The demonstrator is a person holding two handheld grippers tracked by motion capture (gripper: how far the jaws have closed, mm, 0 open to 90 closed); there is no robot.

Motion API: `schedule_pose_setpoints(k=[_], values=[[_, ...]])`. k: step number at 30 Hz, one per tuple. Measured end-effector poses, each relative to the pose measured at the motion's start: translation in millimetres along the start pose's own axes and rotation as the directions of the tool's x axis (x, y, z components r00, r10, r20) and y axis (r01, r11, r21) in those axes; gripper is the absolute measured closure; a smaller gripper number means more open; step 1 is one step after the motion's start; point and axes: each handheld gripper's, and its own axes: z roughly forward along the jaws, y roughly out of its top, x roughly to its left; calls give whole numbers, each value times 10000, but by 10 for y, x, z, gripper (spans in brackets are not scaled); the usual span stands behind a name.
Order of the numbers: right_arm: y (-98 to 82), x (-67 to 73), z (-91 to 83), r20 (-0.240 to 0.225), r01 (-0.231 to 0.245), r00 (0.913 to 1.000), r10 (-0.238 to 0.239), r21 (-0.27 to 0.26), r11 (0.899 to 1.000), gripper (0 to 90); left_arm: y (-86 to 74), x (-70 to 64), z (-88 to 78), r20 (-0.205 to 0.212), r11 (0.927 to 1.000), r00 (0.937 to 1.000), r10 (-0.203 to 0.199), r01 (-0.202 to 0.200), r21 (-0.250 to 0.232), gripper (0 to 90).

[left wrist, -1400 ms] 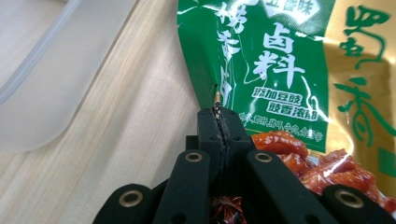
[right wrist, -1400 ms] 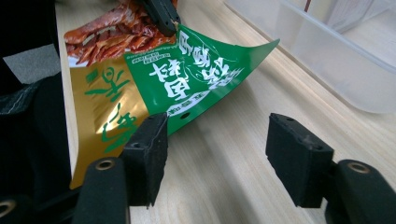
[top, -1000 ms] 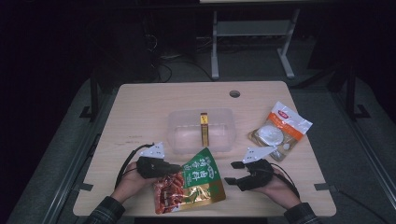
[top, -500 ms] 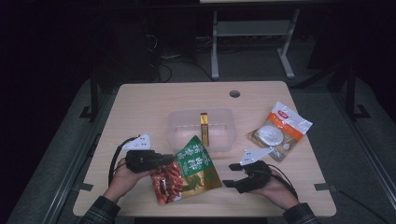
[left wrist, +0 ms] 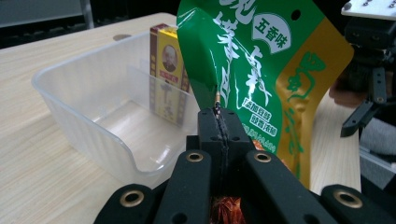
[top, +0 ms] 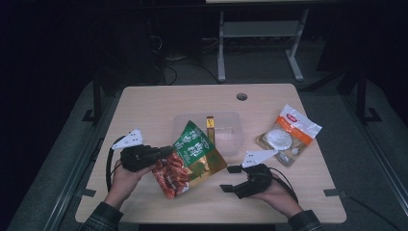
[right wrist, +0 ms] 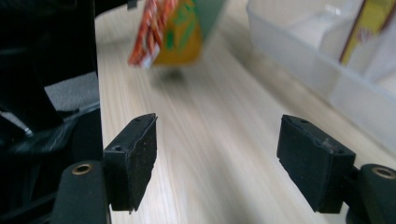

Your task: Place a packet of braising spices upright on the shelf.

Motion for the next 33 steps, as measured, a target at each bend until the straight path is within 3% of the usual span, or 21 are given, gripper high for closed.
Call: schedule_pose_setpoints(k=[6, 10, 11, 14, 15, 18, 21, 28, 33], values=[[221, 24, 167, 163, -3, 9999, 17, -829, 9966, 327, 13, -34, 6, -120, 9998, 9998, 127, -129, -139, 899], [304, 13, 289, 68, -200, 9998, 210, -1313, 9911, 435, 19, -50, -3, -140, 9996, 9999, 71, -75, -284, 899], [332, 2, 328, 16, -222, 9997, 227, -1500, 9884, 506, 20, -47, -13, -158, 9994, 9998, 92, -98, -326, 899], [358, -8, 352, -25, -376, 9993, 378, -1684, 9850, 554, 18, -43, -38, -245, 9985, 9997, 77, -90, -546, 899], [378, -28, 372, -227, -614, 9980, 582, -1870, 9804, 622, 16, -42, -47, -301, 9978, 9995, 10, -30, -665, 899], [401, -37, 388, -303, -749, 9971, 703, -2010, 9767, 691, 12, -44, -52, -355, 9973, 9994, -9, -17, -730, 898], [432, -65, 370, -522, -1079, 9938, 983, -2346, 9661, 802, 6, -38, -63, -311, 9969, 9995, -98, 73, -788, 898], [487, -97, 328, -624, -1149, 9928, 1027, -2426, 9633, 887, -15, -77, -85, -335, 9978, 9994, 54, -76, -653, 895], [524, -115, 292, -842, -918, 9936, 749, -2192, 9714, 893, -54, -120, -95, -400, 9991, 9990, 222, -236, -349, 891]])
